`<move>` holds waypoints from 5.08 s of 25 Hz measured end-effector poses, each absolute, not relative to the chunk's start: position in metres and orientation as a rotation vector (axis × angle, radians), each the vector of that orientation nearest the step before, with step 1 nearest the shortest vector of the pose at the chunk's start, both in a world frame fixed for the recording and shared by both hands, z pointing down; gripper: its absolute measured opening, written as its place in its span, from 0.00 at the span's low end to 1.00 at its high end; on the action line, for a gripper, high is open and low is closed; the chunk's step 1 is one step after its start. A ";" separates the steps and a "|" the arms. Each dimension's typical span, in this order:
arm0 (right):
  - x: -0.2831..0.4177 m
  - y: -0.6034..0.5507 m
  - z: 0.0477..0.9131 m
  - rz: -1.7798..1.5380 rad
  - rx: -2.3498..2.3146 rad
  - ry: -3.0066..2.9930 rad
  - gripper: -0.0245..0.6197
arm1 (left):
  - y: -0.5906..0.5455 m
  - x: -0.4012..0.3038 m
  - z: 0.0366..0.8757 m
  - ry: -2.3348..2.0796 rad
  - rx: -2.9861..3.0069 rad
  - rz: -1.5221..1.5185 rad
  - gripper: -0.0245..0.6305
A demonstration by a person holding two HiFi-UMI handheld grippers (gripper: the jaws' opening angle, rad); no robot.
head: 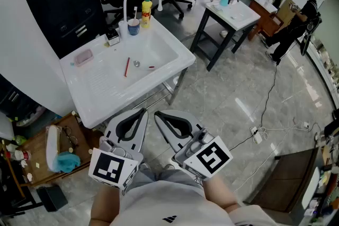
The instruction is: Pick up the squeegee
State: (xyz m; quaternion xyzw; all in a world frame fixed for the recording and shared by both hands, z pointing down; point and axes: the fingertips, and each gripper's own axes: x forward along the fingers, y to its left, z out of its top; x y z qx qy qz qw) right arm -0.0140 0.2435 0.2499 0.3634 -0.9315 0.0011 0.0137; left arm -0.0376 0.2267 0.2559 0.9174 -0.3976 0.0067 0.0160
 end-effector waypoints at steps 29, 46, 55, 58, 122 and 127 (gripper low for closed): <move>-0.056 0.225 0.253 0.052 1.198 -2.913 0.05 | 0.211 -0.093 0.266 -1.240 2.860 -0.009 0.06; -0.030 0.115 0.249 0.027 1.018 -2.961 0.05 | 0.104 -0.061 0.260 -1.370 2.801 0.014 0.06; 0.006 0.057 0.247 0.036 0.928 -2.991 0.05 | 0.051 -0.027 0.256 -1.451 2.756 0.024 0.06; 0.018 0.039 0.245 0.033 0.897 -2.999 0.05 | 0.035 -0.015 0.255 -1.478 2.742 0.022 0.06; 0.024 -0.160 0.319 0.363 1.364 -2.672 0.05 | -0.179 0.002 0.443 -0.387 2.896 0.737 0.14; 0.029 -0.164 0.329 0.395 1.397 -2.633 0.05 | -0.182 0.002 0.490 -0.300 2.844 0.846 0.15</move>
